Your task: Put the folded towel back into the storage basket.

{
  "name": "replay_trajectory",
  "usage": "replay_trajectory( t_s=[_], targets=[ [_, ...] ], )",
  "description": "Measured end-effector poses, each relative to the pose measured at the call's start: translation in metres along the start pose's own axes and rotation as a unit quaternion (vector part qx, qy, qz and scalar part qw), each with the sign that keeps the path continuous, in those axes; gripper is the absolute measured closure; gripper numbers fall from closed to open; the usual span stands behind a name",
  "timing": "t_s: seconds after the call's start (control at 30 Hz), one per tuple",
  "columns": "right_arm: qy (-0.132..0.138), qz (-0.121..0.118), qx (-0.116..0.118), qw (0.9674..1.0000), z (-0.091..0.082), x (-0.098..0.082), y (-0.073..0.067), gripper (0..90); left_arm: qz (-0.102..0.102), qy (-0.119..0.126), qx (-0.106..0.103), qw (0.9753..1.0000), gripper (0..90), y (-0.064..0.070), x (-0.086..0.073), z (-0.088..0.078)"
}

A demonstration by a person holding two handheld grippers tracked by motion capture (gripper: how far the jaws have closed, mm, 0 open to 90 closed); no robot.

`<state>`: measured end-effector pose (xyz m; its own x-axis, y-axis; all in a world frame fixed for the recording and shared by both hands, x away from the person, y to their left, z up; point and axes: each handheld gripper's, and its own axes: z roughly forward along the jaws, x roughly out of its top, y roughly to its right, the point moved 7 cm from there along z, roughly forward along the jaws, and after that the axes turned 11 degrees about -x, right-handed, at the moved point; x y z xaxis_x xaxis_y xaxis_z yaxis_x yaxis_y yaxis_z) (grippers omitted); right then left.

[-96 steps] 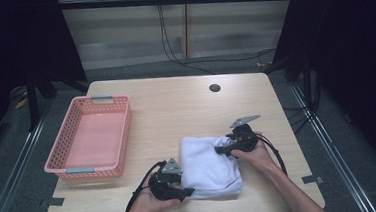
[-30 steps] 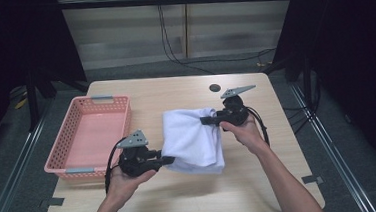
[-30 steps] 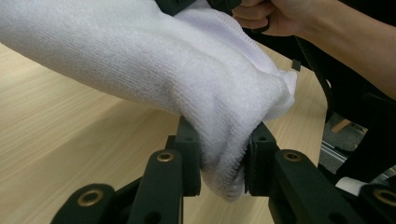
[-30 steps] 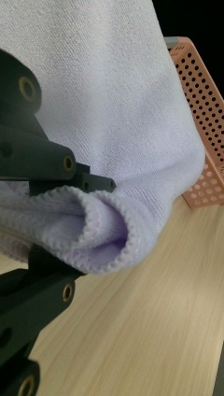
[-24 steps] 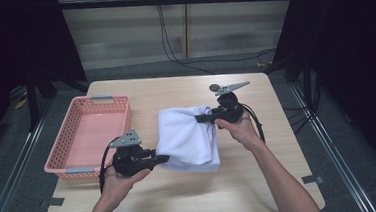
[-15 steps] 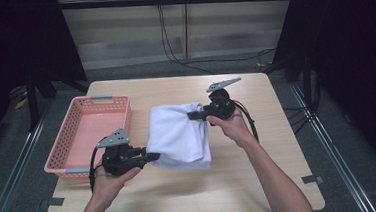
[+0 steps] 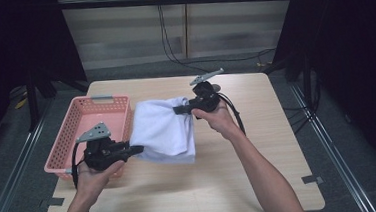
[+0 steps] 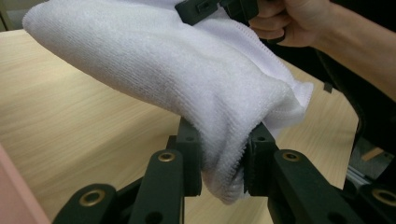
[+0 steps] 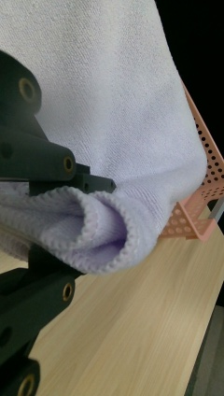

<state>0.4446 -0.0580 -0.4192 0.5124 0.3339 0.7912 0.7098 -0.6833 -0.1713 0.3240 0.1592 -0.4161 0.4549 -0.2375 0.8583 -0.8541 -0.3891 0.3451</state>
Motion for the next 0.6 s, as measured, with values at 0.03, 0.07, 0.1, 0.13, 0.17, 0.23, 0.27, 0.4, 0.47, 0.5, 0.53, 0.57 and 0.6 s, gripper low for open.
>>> replay_trajectory(
  t_s=[0.03, 0.07, 0.1, 0.13, 0.17, 0.23, 0.27, 0.4, 0.47, 0.5, 0.53, 0.57, 0.6],
  targets=[
    [-0.002, -0.002, 0.0, 1.0, 0.003, 0.002, -0.001, 71.8, 0.0, 0.001, 0.006, 1.0, 73.0, -0.002, 0.0, -0.003],
    [-0.003, -0.005, 0.004, 1.0, 0.008, 0.008, -0.004, 71.9, -0.003, 0.008, 0.009, 0.9999, 72.9, -0.005, -0.001, -0.009],
    [-0.003, -0.005, 0.007, 1.0, 0.011, 0.011, -0.006, 71.9, -0.005, 0.01, 0.012, 0.9999, 72.9, -0.006, -0.001, -0.013],
    [-0.003, -0.009, 0.007, 0.9999, 0.013, 0.014, -0.009, 71.8, -0.005, 0.01, 0.012, 0.9999, 72.9, -0.006, -0.001, -0.013],
    [-0.005, -0.011, 0.009, 0.9999, 0.015, 0.018, -0.011, 71.8, -0.011, 0.015, 0.017, 0.9997, 72.9, -0.01, -0.001, -0.021],
    [-0.002, -0.013, 0.011, 0.9998, 0.018, 0.022, -0.013, 71.8, -0.017, 0.022, 0.019, 0.9994, 73.1, -0.013, -0.002, -0.026],
    [-0.002, -0.015, 0.014, 0.9998, 0.022, 0.027, -0.017, 71.8, -0.018, 0.024, 0.022, 0.9993, 73.1, -0.014, -0.003, -0.029],
    [-0.007, -0.014, 0.02, 0.9997, 0.031, 0.036, -0.023, 71.9, -0.024, 0.03, 0.031, 0.9988, 73.0, -0.02, -0.005, -0.04],
    [-0.012, -0.018, 0.026, 0.9994, 0.036, 0.039, -0.027, 71.9, -0.025, 0.031, 0.035, 0.9986, 73.0, -0.022, -0.005, -0.046],
    [-0.013, -0.02, 0.026, 0.9994, 0.038, 0.041, -0.028, 71.9, -0.027, 0.032, 0.036, 0.9985, 73.0, -0.023, -0.006, -0.048],
    [-0.013, -0.02, 0.029, 0.9993, 0.04, 0.043, -0.03, 71.9, -0.029, 0.032, 0.038, 0.9983, 73.0, -0.024, -0.006, -0.051],
    [-0.015, -0.021, 0.029, 0.9992, 0.042, 0.045, -0.031, 71.9, -0.033, 0.033, 0.04, 0.9981, 73.1, -0.025, -0.006, -0.053],
    [-0.016, -0.021, 0.031, 0.9992, 0.044, 0.047, -0.033, 71.9, -0.035, 0.034, 0.041, 0.998, 73.1, -0.026, -0.006, -0.055]
  ],
)
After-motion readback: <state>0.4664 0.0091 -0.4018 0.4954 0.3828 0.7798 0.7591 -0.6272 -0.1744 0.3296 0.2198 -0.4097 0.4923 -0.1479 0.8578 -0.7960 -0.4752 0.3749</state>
